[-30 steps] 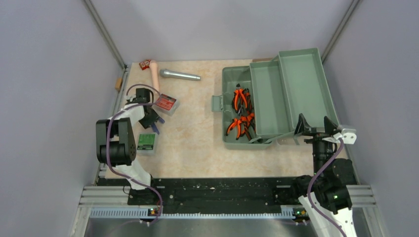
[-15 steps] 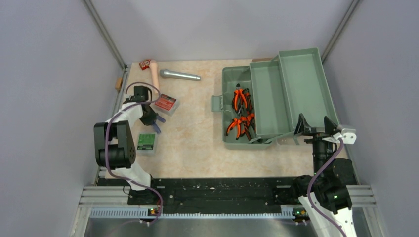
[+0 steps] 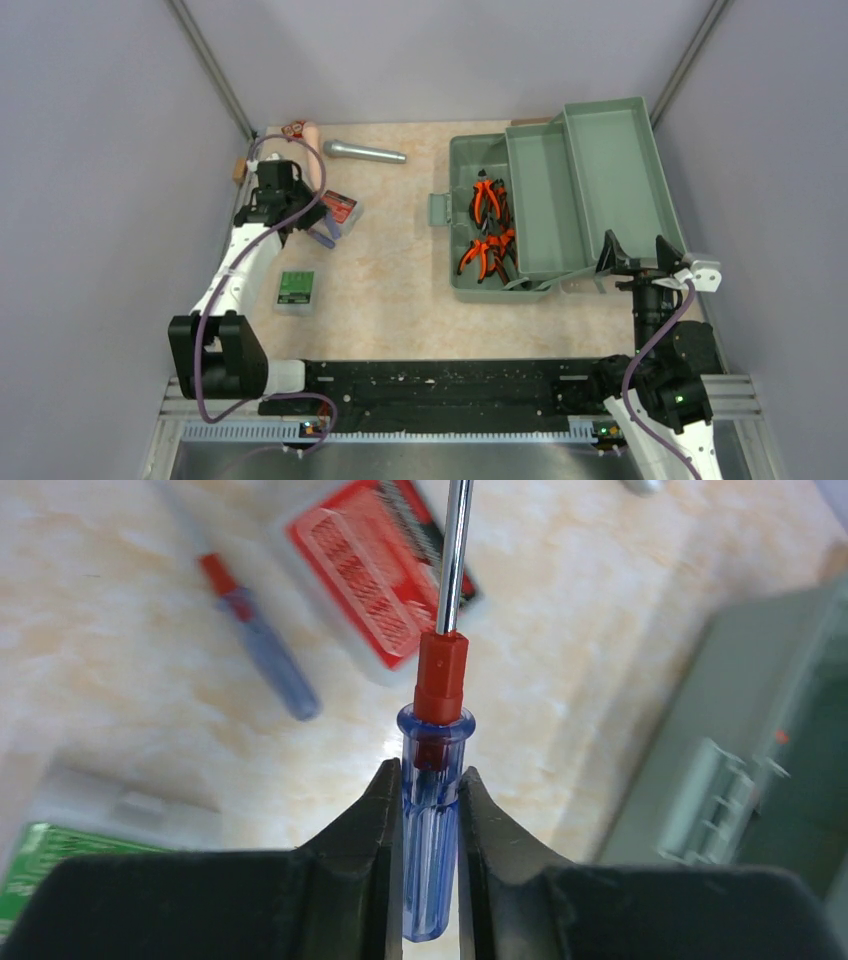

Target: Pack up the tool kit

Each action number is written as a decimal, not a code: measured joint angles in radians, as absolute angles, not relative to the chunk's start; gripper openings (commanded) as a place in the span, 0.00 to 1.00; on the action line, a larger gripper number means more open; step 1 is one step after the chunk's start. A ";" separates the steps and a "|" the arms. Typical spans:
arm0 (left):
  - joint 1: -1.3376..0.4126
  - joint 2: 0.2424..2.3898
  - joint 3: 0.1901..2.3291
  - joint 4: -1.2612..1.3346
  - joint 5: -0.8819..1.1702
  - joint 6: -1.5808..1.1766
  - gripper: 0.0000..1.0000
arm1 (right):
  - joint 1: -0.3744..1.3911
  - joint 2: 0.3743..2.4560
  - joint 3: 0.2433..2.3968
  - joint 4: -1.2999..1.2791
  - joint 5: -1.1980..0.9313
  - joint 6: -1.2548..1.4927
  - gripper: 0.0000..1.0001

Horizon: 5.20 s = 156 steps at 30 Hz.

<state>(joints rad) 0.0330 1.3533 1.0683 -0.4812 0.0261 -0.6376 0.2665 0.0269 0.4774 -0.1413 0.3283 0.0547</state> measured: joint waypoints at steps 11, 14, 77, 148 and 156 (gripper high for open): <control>-0.256 1.329 1.124 -0.349 0.169 -0.737 0.00 | 0.266 0.027 0.477 -0.141 0.328 0.054 0.93; -0.326 1.341 1.150 -0.300 0.191 -0.773 0.00 | 0.266 0.027 0.477 -0.141 0.328 0.054 0.93; -0.809 1.674 1.454 -0.126 -0.043 -0.865 0.79 | 0.266 0.026 0.477 -0.141 0.329 0.054 0.93; -0.062 1.487 1.040 -0.401 -0.141 -0.907 0.00 | 0.266 0.026 0.471 -0.139 0.328 0.052 0.93; -0.158 1.341 1.006 -0.257 0.033 -0.886 0.00 | 0.266 0.026 0.471 -0.139 0.328 0.052 0.93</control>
